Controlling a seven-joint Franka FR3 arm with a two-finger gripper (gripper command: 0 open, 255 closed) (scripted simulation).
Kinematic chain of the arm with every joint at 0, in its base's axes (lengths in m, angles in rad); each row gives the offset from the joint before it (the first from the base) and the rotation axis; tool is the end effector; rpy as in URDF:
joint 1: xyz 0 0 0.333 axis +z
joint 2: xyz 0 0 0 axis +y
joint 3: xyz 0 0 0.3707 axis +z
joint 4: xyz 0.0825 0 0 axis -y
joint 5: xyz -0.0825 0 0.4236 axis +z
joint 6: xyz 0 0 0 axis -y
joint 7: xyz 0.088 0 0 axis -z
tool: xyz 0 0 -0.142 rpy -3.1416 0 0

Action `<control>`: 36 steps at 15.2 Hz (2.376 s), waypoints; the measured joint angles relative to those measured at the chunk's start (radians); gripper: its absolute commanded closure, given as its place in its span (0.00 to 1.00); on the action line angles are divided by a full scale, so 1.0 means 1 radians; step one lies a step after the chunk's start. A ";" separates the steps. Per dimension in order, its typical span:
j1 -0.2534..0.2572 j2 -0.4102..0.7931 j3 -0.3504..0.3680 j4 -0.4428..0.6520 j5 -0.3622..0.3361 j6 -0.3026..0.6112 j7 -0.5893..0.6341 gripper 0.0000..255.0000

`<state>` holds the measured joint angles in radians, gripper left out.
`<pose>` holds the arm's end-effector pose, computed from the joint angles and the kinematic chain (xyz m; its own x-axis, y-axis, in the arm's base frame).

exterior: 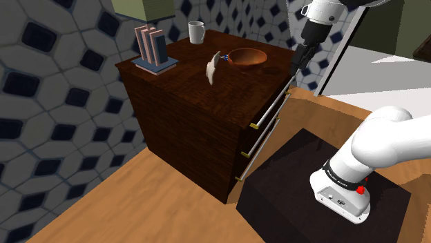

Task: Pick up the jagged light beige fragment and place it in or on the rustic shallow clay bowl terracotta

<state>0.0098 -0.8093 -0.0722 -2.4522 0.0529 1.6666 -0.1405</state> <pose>0.3083 -0.0172 0.5602 0.9950 0.0933 0.0364 0.0966 -0.9902 -0.1007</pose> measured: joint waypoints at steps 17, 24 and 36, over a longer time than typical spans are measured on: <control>0.002 0.382 0.255 0.218 0.147 0.328 0.477 0.00; -0.018 0.595 0.351 0.406 0.100 0.430 0.717 0.00; -0.020 0.708 0.377 0.428 0.062 0.537 0.786 0.00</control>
<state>-0.0099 -0.1017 0.3046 -2.0245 0.1151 2.2037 0.6457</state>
